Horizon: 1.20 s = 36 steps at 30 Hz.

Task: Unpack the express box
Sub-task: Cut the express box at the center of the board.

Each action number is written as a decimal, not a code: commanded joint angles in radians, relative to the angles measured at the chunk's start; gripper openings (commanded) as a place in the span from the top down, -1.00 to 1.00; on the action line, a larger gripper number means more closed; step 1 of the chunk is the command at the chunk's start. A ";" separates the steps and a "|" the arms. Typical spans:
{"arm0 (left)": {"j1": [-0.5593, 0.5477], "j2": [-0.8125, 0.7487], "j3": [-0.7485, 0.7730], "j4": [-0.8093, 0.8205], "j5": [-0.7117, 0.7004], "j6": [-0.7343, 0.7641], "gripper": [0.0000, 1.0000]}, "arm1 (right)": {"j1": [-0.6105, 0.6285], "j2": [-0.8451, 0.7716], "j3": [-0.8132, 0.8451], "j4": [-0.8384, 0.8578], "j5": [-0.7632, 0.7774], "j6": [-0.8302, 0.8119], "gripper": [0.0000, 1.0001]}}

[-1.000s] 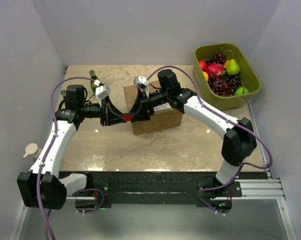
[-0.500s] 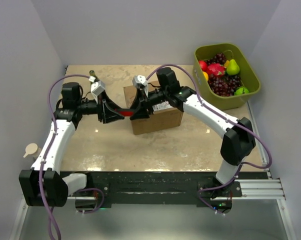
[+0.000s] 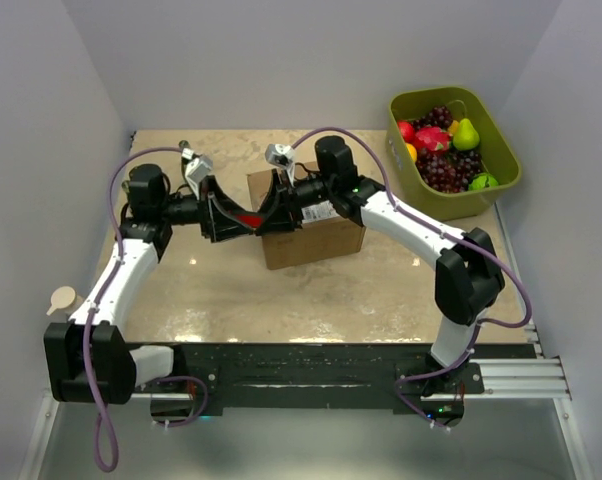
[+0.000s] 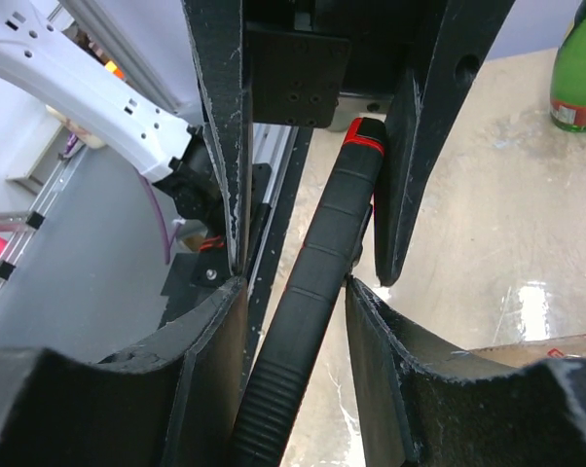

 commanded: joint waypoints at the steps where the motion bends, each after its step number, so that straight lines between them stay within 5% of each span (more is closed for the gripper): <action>1: -0.021 0.018 -0.034 0.218 0.060 -0.201 -0.17 | -0.006 -0.022 -0.007 0.089 -0.024 0.052 1.00; 11: -0.072 0.065 -0.058 0.483 0.140 -0.404 0.25 | -0.005 -0.022 -0.018 0.087 -0.018 0.049 1.00; 22: -0.135 0.084 -0.069 0.467 0.163 -0.394 0.09 | -0.003 -0.017 -0.021 0.114 0.008 0.084 1.00; 26: -0.144 0.101 -0.055 0.461 0.198 -0.379 0.60 | -0.005 -0.013 -0.015 0.103 0.026 0.081 1.00; 27: -0.144 0.102 -0.052 0.458 0.198 -0.375 0.85 | -0.005 -0.013 -0.012 0.080 0.048 0.065 1.00; 28: -0.142 0.102 -0.049 0.450 0.192 -0.371 0.98 | -0.003 -0.016 -0.011 0.068 0.058 0.054 0.88; 31: -0.141 0.094 -0.051 0.431 0.151 -0.367 1.00 | -0.006 -0.020 -0.001 0.008 0.104 0.016 0.24; 33: -0.130 0.084 -0.051 0.418 0.151 -0.365 1.00 | -0.025 -0.029 0.039 -0.032 0.121 -0.024 0.01; 36: -0.078 0.068 -0.045 0.314 0.151 -0.318 1.00 | -0.101 -0.032 0.110 0.084 0.140 0.119 -0.39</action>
